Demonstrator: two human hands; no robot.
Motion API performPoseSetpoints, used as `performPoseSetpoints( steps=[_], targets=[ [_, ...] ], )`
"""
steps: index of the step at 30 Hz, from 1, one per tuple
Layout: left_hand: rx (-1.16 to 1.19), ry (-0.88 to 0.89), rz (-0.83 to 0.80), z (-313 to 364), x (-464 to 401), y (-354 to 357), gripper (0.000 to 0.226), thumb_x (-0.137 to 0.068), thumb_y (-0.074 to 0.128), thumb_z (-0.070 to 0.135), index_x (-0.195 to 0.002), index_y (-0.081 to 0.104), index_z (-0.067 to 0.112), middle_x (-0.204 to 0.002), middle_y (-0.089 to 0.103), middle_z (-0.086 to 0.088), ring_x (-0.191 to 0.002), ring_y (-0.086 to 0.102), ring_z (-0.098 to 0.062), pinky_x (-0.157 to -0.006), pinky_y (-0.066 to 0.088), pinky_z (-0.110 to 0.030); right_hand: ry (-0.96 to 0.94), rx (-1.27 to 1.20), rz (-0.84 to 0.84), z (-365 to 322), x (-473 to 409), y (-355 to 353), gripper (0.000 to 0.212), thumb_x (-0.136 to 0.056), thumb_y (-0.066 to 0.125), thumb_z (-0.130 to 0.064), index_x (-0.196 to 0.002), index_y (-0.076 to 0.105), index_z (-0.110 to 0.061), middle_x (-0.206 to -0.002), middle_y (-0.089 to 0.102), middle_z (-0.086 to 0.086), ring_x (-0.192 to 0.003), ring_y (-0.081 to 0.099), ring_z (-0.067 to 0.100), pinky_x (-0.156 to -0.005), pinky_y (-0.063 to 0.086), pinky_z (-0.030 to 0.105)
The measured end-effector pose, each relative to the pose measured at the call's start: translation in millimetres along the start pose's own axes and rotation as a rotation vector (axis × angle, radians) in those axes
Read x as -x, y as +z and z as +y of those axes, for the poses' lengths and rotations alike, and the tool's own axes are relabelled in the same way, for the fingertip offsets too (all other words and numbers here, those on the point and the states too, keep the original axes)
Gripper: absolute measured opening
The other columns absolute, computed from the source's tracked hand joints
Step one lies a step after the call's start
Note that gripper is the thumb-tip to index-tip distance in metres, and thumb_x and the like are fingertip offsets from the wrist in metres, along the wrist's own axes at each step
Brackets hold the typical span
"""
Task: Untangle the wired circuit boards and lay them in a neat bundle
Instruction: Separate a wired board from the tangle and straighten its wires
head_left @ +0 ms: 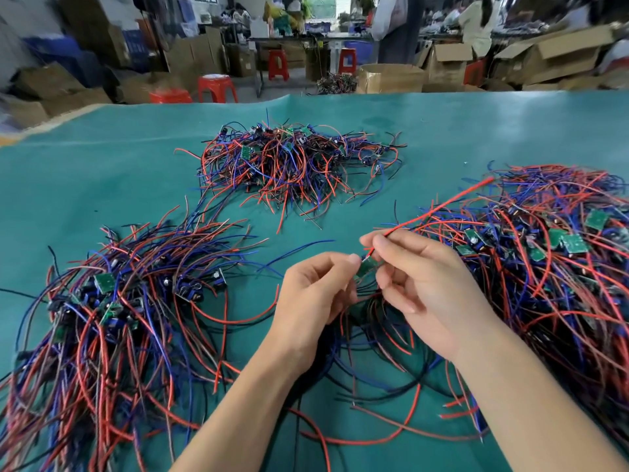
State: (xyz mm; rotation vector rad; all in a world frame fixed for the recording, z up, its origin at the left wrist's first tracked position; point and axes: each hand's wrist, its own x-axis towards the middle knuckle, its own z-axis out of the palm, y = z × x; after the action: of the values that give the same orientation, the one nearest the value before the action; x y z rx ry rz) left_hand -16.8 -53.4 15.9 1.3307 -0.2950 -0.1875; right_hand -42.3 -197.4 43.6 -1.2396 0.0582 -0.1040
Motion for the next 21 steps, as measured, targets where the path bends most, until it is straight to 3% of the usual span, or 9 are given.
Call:
performPoseSetpoints(
  steps=[4, 11, 14, 17, 21],
  targets=[
    [-0.109, 0.054, -0.048, -4, 2, 2, 0.010, -0.091, 0.072, 0.018, -0.084, 0.073, 0.011, -0.057, 0.055, 0.003, -0.048, 0.042, -0.004, -0.048, 0.033, -0.013, -0.090, 0.204, 0.108, 4, 0, 0, 0.009, -0.091, 0.071, -0.003, -0.092, 0.079, -0.007, -0.072, 0.066, 0.006, -0.055, 0.052, 0.011, -0.040, 0.039, 0.021],
    [-0.181, 0.048, 0.086, -10, -1, 1, 0.021, -0.084, 0.079, 0.018, -0.095, 0.066, 0.005, -0.058, 0.059, -0.003, -0.048, 0.048, -0.009, -0.049, 0.035, -0.017, -0.115, 0.354, 0.122, 9, -2, -4, 0.014, -0.090, 0.070, 0.003, -0.089, 0.079, -0.008, -0.073, 0.071, 0.005, -0.061, 0.059, 0.009, -0.051, 0.049, 0.020],
    [-0.181, 0.023, 0.015, -6, 0, 2, 0.022, -0.084, 0.072, 0.033, -0.086, 0.067, 0.011, -0.055, 0.055, 0.000, -0.045, 0.041, -0.007, -0.046, 0.031, -0.016, -0.050, 0.294, 0.051, 8, -4, -6, 0.018, -0.093, 0.066, 0.002, -0.088, 0.079, -0.009, -0.079, 0.071, 0.005, -0.067, 0.062, 0.010, -0.056, 0.048, 0.020],
    [-0.261, 0.048, -0.022, -4, 2, 2, 0.043, -0.088, 0.059, 0.047, -0.070, 0.058, 0.007, -0.053, 0.048, 0.001, -0.047, 0.033, -0.010, -0.046, 0.026, -0.022, -0.026, 0.306, 0.022, 8, -4, -9, 0.020, -0.095, 0.065, 0.000, -0.087, 0.079, -0.012, -0.079, 0.070, 0.003, -0.066, 0.059, 0.011, -0.056, 0.046, 0.020],
    [-0.288, 0.081, -0.018, -5, 1, 3, 0.042, -0.099, 0.058, 0.034, -0.075, 0.061, 0.001, -0.052, 0.039, 0.002, -0.052, 0.029, -0.012, -0.049, 0.023, -0.026, -0.135, 0.496, 0.113, 12, -5, -10, 0.014, -0.095, 0.069, -0.013, -0.085, 0.078, -0.016, -0.075, 0.072, -0.001, -0.064, 0.062, 0.011, -0.055, 0.045, 0.026]
  ],
)
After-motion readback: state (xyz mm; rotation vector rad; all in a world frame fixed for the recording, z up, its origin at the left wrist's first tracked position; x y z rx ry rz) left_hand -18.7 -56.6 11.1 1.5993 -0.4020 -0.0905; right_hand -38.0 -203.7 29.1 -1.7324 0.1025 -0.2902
